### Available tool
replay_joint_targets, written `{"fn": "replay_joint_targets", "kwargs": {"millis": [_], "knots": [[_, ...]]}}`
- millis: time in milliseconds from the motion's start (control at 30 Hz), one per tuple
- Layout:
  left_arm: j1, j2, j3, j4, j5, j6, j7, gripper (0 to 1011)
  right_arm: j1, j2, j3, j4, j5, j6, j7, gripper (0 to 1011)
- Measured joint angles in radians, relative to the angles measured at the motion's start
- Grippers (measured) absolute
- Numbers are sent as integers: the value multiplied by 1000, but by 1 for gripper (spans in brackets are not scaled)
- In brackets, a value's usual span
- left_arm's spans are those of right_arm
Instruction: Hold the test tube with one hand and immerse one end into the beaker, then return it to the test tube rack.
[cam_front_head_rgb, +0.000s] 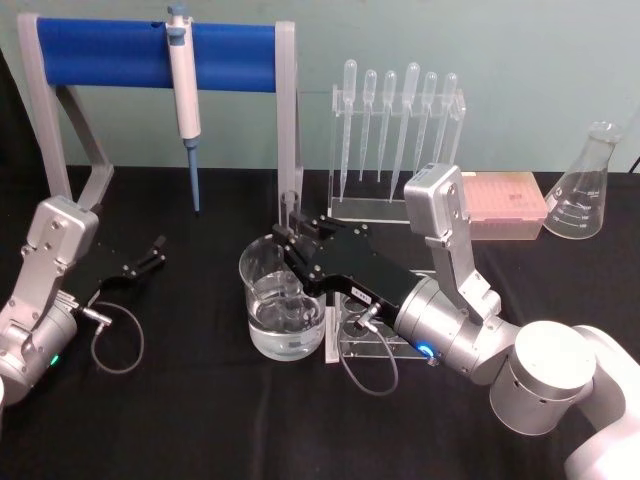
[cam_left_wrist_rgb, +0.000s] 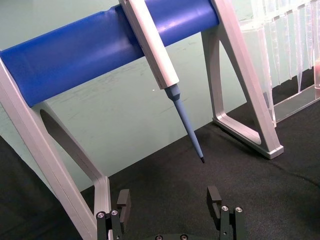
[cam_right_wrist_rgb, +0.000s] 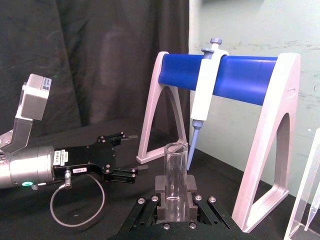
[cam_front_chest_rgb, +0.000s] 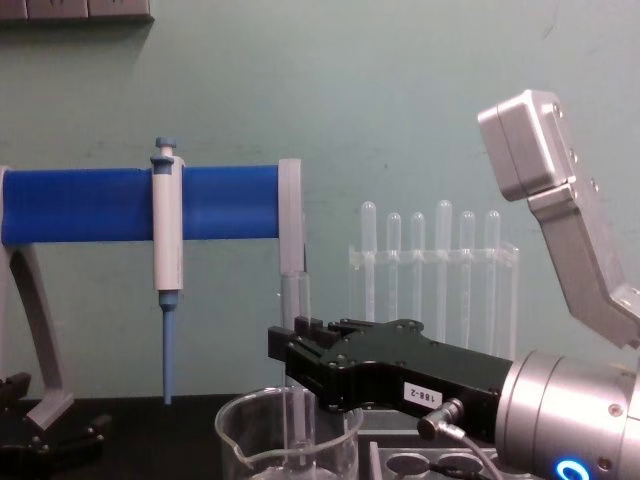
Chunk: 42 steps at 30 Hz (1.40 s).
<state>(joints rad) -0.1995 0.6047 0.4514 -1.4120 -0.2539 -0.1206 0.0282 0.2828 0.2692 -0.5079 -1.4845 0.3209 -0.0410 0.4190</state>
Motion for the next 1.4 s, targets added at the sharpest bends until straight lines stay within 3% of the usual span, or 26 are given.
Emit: {"fn": "replay_joint_targets", "kwargs": {"millis": [1400], "knots": [[0, 0, 0, 0, 0, 0, 0, 1000, 0, 0, 0, 0, 0, 0, 0, 226]]}}
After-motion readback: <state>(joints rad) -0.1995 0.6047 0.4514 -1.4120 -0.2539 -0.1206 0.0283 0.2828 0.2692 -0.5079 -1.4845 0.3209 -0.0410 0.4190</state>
